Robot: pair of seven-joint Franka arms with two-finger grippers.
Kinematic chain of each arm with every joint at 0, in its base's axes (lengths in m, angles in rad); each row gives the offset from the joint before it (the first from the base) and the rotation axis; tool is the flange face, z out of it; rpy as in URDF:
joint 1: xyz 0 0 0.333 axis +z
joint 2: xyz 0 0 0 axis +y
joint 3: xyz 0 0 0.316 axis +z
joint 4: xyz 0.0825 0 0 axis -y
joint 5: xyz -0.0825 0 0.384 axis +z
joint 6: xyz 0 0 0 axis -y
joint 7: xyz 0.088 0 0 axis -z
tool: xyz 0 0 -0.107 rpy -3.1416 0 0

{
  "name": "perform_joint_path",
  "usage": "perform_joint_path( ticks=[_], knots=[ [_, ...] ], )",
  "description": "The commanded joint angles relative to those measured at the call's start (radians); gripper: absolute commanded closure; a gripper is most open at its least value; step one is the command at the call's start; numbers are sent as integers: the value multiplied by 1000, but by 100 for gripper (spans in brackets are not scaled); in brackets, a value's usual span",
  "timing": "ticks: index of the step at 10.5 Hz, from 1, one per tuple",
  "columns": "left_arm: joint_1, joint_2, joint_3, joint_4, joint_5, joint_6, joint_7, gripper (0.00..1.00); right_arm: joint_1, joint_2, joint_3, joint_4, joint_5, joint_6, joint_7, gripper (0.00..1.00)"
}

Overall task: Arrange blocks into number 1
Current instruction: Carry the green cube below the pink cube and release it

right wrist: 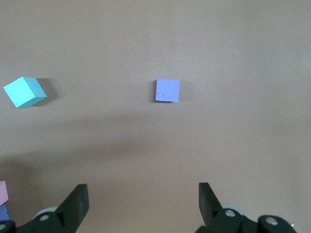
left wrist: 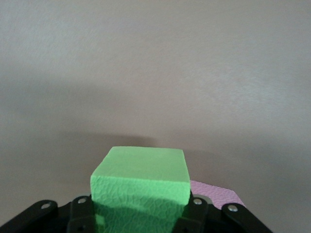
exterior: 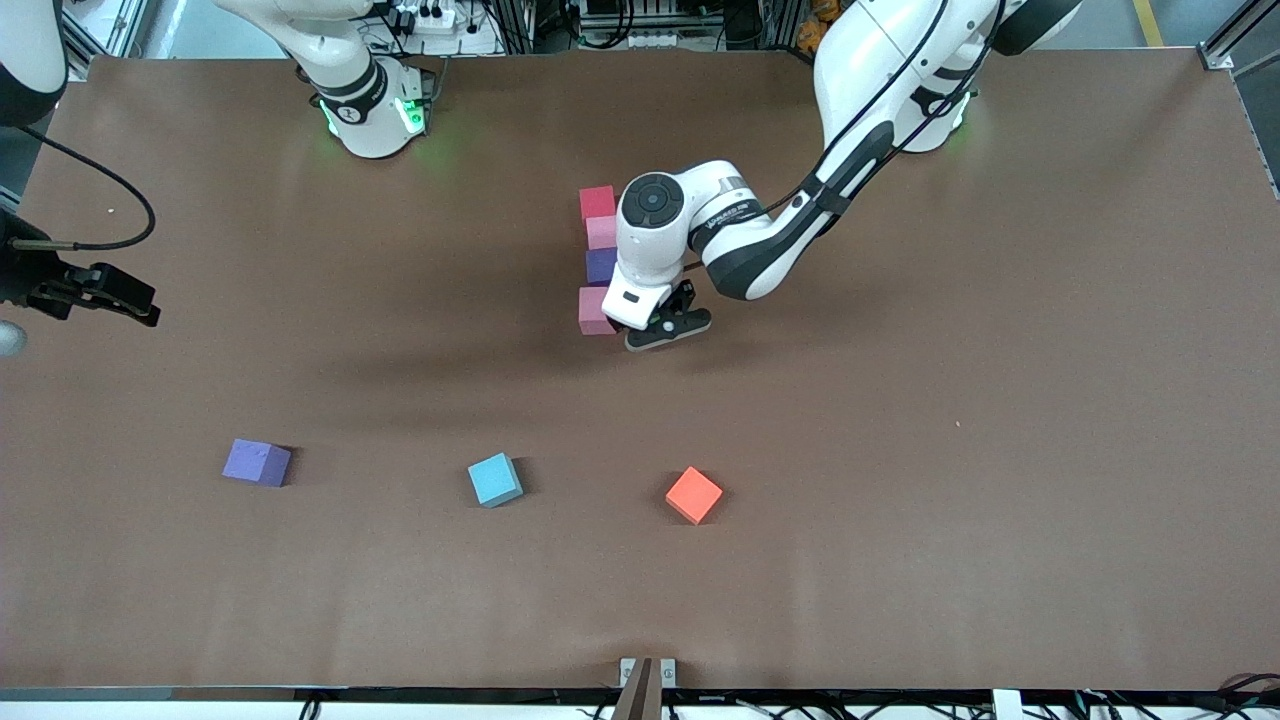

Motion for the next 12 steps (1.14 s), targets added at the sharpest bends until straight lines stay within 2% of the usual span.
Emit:
perform_joint_path(
  ticks=[1, 2, 4, 6, 8, 12],
  knots=[
    [-5, 39, 5, 67, -40, -72, 150, 100, 11, -2, -10, 9, -3, -14, 2, 0],
    [-10, 79, 11, 127, -36, -74, 150, 100, 11, -2, -10, 9, -3, -14, 2, 0],
    [-72, 153, 89, 243, -40, -73, 139, 100, 11, 0, -10, 9, -3, -14, 2, 0],
    [-129, 162, 162, 271, -44, -63, 130, 100, 10, 0, -10, 9, -3, -14, 2, 0],
    [-130, 197, 165, 317, -42, -56, 130, 100, 10, 0, -10, 9, -3, -14, 2, 0],
    [-156, 213, 166, 332, -42, 18, 127, 100, 10, 0, -10, 7, -3, -14, 3, 0]
  ],
)
